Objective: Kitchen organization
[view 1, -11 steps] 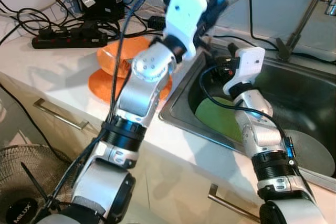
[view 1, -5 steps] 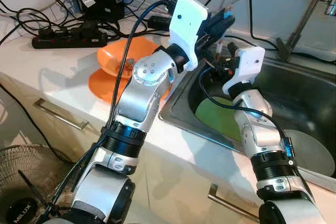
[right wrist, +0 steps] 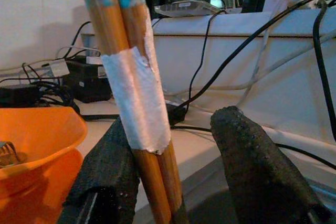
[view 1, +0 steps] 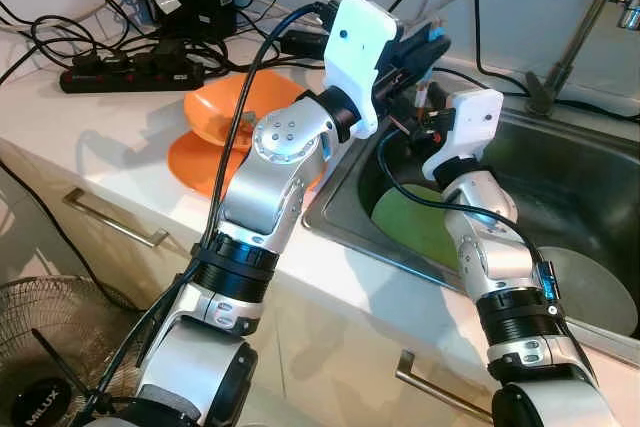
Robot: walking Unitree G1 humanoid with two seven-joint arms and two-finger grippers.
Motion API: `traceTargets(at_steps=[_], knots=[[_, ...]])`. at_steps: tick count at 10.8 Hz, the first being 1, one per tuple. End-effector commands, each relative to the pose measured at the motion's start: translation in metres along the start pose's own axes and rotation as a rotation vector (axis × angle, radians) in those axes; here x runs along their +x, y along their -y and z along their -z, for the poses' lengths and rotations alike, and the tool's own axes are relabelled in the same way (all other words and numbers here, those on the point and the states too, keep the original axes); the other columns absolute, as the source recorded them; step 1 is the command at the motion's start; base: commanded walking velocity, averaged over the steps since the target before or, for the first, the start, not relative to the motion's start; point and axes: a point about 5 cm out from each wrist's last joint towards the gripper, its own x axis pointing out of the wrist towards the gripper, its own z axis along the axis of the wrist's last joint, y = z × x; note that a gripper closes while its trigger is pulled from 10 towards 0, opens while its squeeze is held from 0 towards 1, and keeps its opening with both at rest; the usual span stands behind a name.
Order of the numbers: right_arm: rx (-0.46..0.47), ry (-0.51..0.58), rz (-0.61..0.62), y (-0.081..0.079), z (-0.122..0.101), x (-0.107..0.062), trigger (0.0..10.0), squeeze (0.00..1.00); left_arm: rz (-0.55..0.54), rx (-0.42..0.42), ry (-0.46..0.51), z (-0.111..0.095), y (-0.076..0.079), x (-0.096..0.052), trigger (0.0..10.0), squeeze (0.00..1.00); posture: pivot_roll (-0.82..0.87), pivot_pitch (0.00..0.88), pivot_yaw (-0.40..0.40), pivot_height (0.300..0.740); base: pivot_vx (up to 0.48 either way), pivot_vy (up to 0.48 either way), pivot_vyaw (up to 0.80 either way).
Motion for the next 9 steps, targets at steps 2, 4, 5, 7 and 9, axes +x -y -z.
traceTargets(at_steps=[2, 4, 5, 7, 9], knots=[[0.005, -0.002, -0.002, -0.0006, 0.0006, -0.0009, 0.0, 0.0, 0.015, -0.008, -0.002, -0.0008, 0.0034, -0.0006, 10.0, 0.0, 0.22, 0.01, -0.006, 0.74, 0.0, 0.0, 0.0], [0.002, -0.012, -0.008, -0.0003, 0.0028, 0.0003, 0.0, 0.0, 0.008, -0.013, -0.015, 0.0028, 0.0029, 0.0004, 10.0, 0.0, 0.21, 0.0, -0.011, 0.74, 0.0, 0.0, 0.0], [-0.002, -0.016, -0.009, 0.0002, 0.0031, 0.0011, 0.0, 0.0, 0.004, -0.016, -0.017, 0.0034, 0.0024, 0.0008, 10.0, 0.0, 0.21, 0.0, -0.015, 0.74, 0.0, 0.0, 0.0], [-0.003, -0.021, -0.012, -0.0021, 0.0043, 0.0007, 0.0, 0.0, -0.005, -0.009, -0.021, 0.0042, 0.0007, -0.0012, 10.0, 0.0, 0.21, 0.0, -0.012, 0.74, 0.0, 0.0, 0.0], [-0.002, -0.024, -0.018, -0.0037, 0.0057, 0.0002, 0.0, 0.0, -0.015, -0.009, -0.023, 0.0053, -0.0009, -0.0017, 10.0, 0.0, 0.21, 0.0, -0.012, 0.74, 0.0, 0.0, 0.0]])
